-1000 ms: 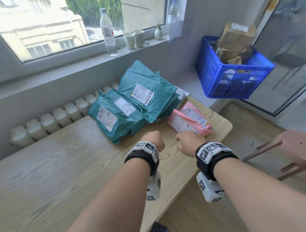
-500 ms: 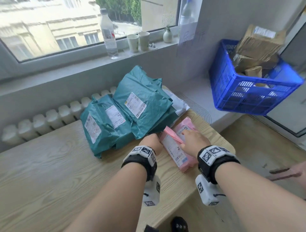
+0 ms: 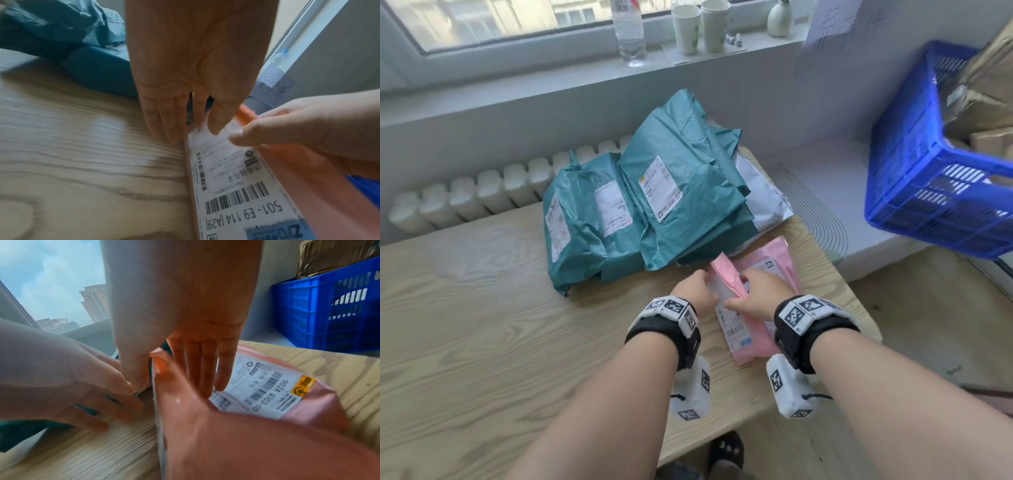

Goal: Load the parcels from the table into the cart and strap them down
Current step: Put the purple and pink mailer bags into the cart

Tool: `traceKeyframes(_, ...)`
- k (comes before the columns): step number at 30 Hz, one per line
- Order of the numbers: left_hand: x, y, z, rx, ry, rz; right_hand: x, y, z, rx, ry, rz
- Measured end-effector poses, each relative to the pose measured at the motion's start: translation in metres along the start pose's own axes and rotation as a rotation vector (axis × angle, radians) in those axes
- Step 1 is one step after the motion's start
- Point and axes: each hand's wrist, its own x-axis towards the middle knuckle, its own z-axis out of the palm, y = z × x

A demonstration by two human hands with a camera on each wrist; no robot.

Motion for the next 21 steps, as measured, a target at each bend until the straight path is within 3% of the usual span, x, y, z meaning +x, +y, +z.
traceKeyframes(10, -0.01, -0.011, 0.002, -0.023, -0.046, -0.076, 0.015, -0.002, 0.011, -0.017, -0.038, -0.02)
traceKeyframes(21, -0.027, -0.051, 0.005, -0.079, 0.007, -0.225, 0.019, -0.018, 0.024, -0.076, -0.038, 0.037)
